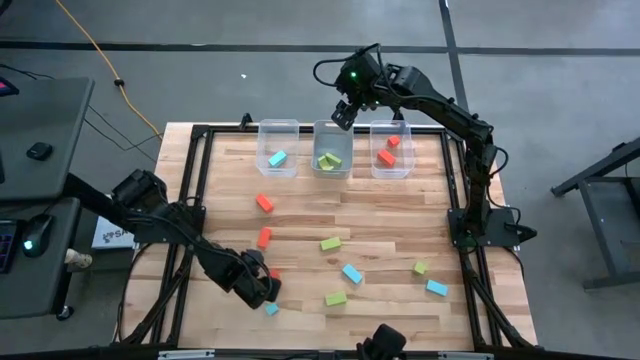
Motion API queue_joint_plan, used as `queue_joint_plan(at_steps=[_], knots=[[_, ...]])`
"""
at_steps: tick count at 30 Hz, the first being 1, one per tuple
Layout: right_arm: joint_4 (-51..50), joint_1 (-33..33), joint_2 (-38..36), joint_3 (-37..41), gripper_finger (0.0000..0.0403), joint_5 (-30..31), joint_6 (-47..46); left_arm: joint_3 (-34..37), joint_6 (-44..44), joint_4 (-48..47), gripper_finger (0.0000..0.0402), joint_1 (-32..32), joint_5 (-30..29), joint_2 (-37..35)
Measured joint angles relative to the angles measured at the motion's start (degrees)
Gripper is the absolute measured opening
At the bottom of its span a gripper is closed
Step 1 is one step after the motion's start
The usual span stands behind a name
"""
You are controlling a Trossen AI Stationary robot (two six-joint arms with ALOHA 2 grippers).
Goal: Sort & place blocks by color
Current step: Put the blue block into the left transparent bin
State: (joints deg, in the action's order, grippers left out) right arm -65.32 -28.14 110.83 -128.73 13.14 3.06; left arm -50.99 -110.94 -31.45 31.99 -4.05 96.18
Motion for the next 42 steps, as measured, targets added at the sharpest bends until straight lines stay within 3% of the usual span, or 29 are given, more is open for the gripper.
queue_joint_plan(at_steps=[13,30,42], knots=[[1.0,0.0,0.0,0.0,0.0238,-0.1,0.5,-1.4,0.6,-3.1,0.0219,0.3,1.9,2.0],[1.8,0.0,0.0,0.0,0.0238,0.0,1.1,-1.7,4.8,-6.0,0.0066,0.3,2.5,1.9],[2.3,0.0,0.0,0.0,0.0238,0.0,1.6,-7.7,7.2,-12.3,0.0065,-0.5,-1.1,-0.9]])
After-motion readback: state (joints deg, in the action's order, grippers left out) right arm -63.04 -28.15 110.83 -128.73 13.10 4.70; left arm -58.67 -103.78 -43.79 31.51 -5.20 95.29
